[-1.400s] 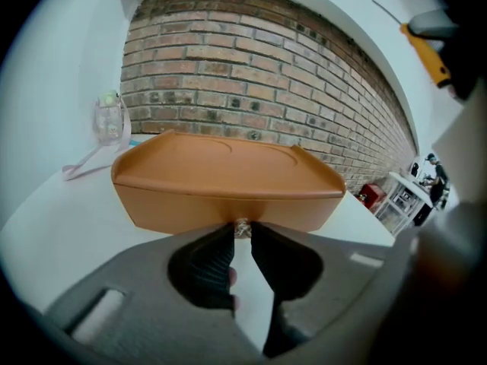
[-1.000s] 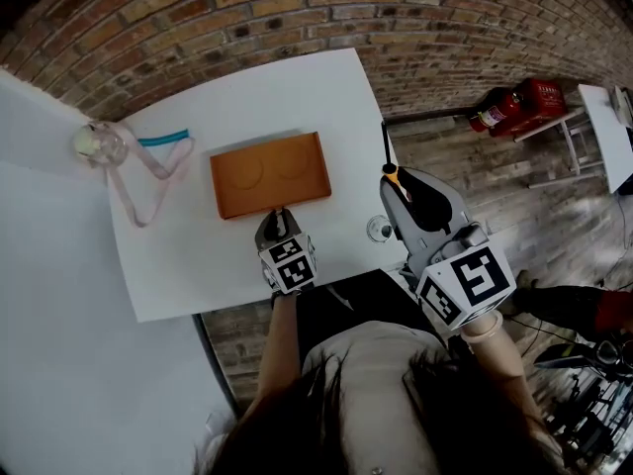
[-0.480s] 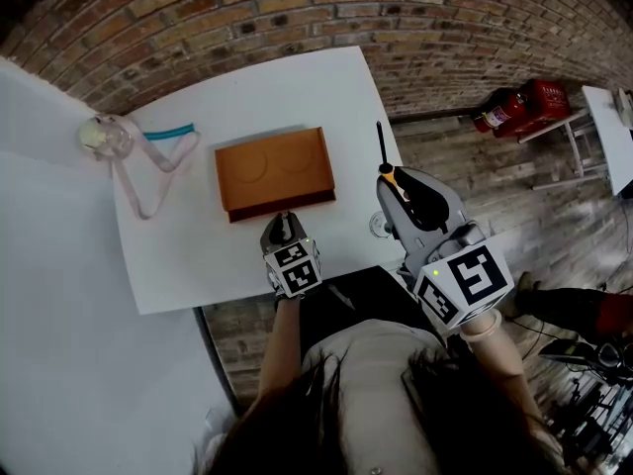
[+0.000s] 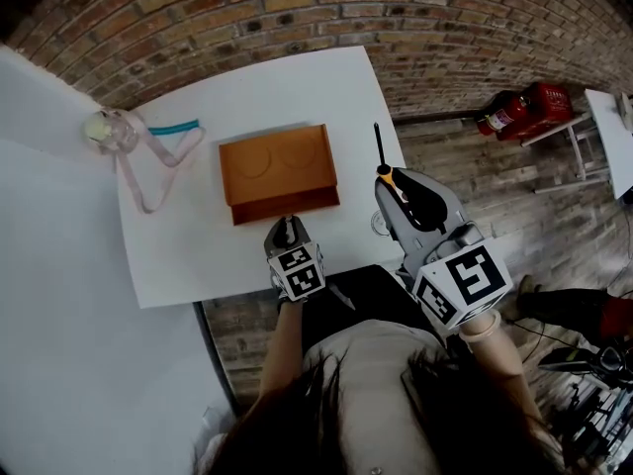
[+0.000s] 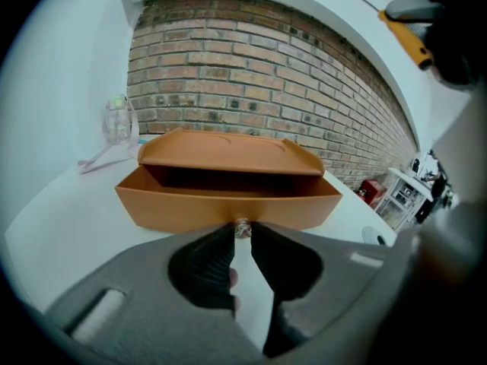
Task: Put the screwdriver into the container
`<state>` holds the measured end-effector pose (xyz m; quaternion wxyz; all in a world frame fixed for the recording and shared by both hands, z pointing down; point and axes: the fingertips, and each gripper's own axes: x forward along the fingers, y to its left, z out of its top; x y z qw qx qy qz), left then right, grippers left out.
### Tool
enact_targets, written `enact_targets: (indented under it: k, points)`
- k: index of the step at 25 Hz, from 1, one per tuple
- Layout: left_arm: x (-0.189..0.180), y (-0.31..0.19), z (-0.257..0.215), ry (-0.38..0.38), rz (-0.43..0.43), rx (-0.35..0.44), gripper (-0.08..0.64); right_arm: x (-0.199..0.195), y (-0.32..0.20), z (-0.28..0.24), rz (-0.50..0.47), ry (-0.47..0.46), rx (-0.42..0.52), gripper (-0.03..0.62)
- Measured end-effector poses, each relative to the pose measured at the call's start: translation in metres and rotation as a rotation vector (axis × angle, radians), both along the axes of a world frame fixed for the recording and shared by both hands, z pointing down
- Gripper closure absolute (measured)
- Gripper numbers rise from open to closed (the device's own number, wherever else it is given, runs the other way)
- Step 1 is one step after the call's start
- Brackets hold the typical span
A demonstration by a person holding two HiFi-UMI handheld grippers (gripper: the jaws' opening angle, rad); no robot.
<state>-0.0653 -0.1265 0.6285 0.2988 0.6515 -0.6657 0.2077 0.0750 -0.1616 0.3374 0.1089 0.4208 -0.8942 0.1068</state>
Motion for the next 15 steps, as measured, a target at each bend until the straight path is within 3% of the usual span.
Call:
enact_targets:
  k: [15]
  points:
    - [0.004,0.024,0.005,0.019,-0.019,-0.017,0.491,-0.009,0.006,0.001,-0.027,-0.013,-0.004,0.517]
